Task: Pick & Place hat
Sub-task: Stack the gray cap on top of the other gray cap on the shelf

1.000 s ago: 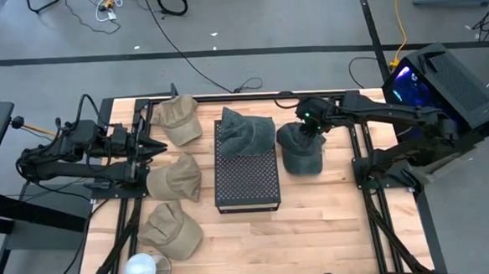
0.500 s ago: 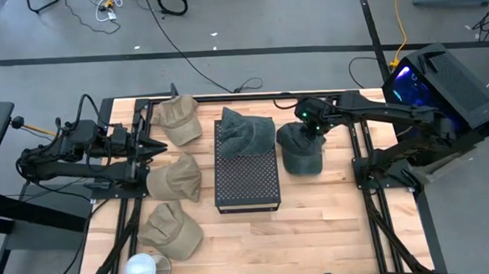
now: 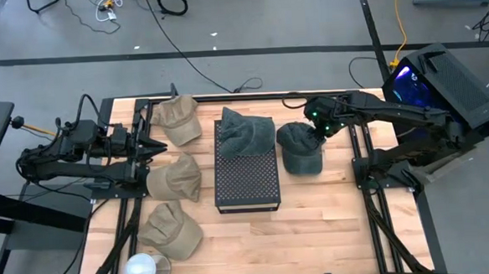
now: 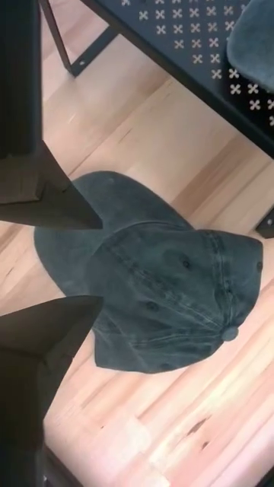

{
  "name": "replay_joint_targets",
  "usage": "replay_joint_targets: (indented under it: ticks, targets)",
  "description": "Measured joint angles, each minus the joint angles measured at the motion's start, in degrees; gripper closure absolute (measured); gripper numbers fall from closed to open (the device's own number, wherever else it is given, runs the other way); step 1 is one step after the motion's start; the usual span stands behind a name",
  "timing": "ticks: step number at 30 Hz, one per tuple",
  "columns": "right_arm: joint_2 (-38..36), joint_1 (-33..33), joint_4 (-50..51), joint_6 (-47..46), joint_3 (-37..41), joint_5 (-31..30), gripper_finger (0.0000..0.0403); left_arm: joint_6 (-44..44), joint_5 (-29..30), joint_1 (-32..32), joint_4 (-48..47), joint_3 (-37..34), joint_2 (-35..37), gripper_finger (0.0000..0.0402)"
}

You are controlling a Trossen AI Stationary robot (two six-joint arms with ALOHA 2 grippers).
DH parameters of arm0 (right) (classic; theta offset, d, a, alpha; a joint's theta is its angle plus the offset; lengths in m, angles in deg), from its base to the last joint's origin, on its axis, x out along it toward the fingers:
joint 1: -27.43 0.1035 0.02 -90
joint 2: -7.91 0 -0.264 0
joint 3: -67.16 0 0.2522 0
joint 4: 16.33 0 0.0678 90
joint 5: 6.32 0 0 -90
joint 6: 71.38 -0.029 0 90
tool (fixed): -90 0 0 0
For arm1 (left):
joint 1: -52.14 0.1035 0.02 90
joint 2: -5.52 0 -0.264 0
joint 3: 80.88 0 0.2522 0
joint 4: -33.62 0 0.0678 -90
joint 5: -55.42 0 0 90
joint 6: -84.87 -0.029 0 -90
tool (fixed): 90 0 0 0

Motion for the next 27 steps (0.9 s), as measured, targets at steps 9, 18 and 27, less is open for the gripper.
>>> replay_joint_targets:
  ticks: [9, 18, 27]
  targets:
    - [-5.96, 0.0, -2.92, 0.0, 4.46, -0.37, 0.025, -0.01, 0.0, 0.01, 0.01, -0.02, 0.0, 0.0353]
    - [-9.64, 0.0, -6.67, -0.48, 11.31, -0.44, 0.025, 0.01, 0.0, 0.02, -0.01, 0.0, -0.01, 0.0353]
    - [-6.77, 0.0, -9.77, -0.09, 11.83, -0.25, 0.025, -0.01, 0.0, 0.01, -0.01, -0.01, 0.0, 0.0353]
